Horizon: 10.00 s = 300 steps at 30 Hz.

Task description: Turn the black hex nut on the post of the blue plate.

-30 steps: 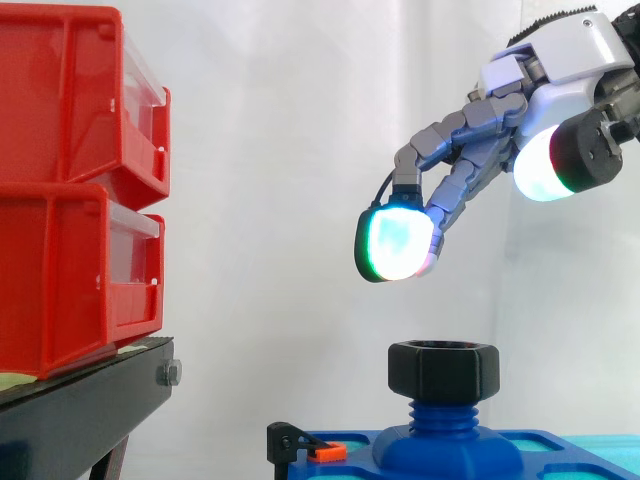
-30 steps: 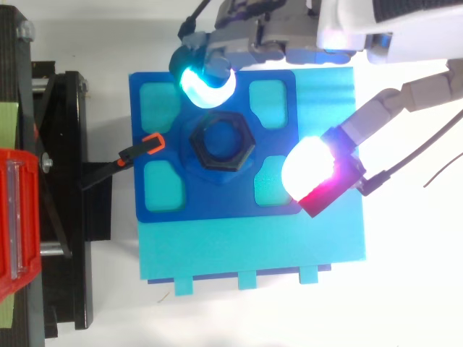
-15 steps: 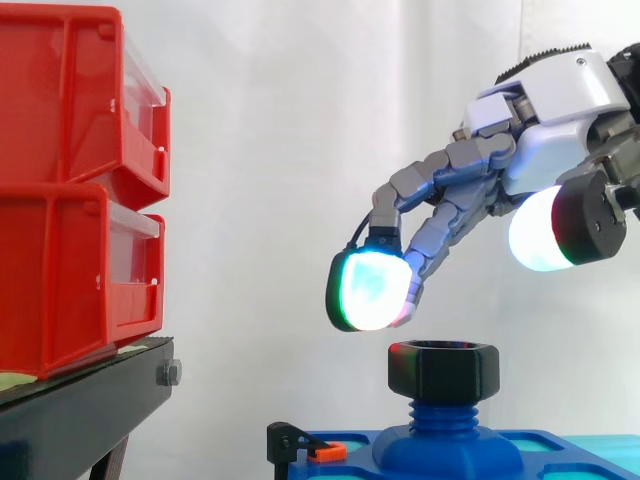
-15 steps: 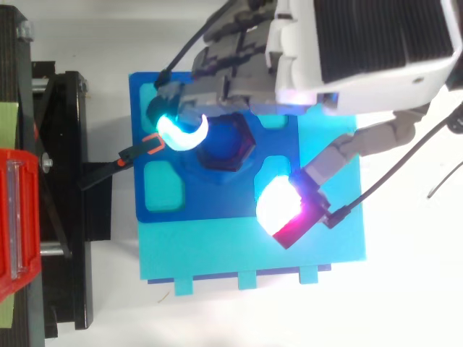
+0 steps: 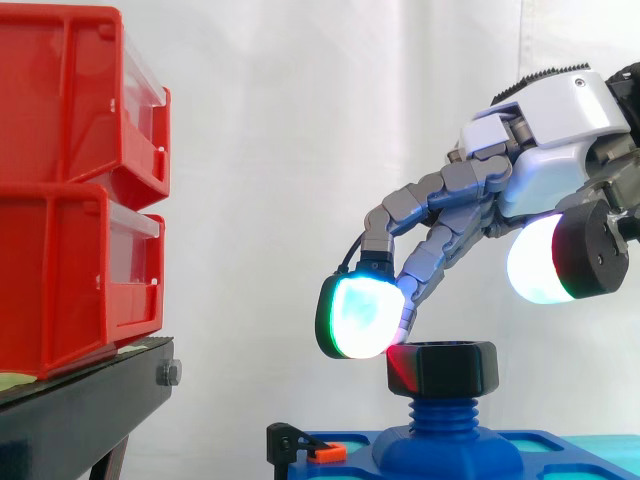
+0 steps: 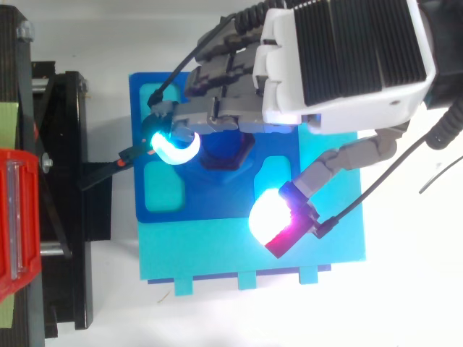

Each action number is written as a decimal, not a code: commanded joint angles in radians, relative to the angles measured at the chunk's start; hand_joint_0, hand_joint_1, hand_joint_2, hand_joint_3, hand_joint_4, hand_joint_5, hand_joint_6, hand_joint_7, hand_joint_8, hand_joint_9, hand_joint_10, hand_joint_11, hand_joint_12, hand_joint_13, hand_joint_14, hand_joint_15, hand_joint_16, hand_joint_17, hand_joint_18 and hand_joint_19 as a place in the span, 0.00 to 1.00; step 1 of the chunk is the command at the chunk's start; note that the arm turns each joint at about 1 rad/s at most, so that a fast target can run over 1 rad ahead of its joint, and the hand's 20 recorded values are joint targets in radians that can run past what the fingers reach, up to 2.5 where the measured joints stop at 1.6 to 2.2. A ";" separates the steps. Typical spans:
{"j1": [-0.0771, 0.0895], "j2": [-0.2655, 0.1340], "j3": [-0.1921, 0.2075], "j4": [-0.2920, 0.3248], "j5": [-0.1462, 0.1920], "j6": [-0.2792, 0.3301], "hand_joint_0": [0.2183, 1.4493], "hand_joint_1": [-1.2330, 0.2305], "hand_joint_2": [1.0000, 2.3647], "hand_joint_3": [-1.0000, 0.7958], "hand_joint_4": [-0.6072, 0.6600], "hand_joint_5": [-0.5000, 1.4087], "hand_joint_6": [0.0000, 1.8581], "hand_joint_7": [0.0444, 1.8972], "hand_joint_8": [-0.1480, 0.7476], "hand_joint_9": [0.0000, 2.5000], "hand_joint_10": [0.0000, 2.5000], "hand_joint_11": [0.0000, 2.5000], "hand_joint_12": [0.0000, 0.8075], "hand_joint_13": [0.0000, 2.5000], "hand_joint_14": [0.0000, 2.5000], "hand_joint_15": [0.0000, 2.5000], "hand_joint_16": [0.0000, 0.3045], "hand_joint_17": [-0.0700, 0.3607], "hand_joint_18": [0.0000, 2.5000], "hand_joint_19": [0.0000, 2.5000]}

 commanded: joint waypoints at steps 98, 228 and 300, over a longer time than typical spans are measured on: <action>-0.059 0.027 0.073 -0.272 -0.074 -0.238 0.20 0.49 0.00 0.28 0.61 0.17 0.27 0.52 0.37 0.20 0.00 0.11 0.40 0.24 0.00 0.12 0.14 0.39 0.15 0.13; -0.036 0.001 0.027 -0.065 -0.062 -0.051 0.21 0.50 0.00 0.28 0.61 0.16 0.27 0.51 0.38 0.20 0.00 0.11 0.40 0.25 0.01 0.13 0.14 0.38 0.14 0.15; -0.030 0.000 -0.003 0.018 -0.019 -0.083 0.21 0.50 0.00 0.28 0.61 0.16 0.27 0.47 0.38 0.21 0.00 0.10 0.40 0.26 0.01 0.13 0.13 0.37 0.13 0.15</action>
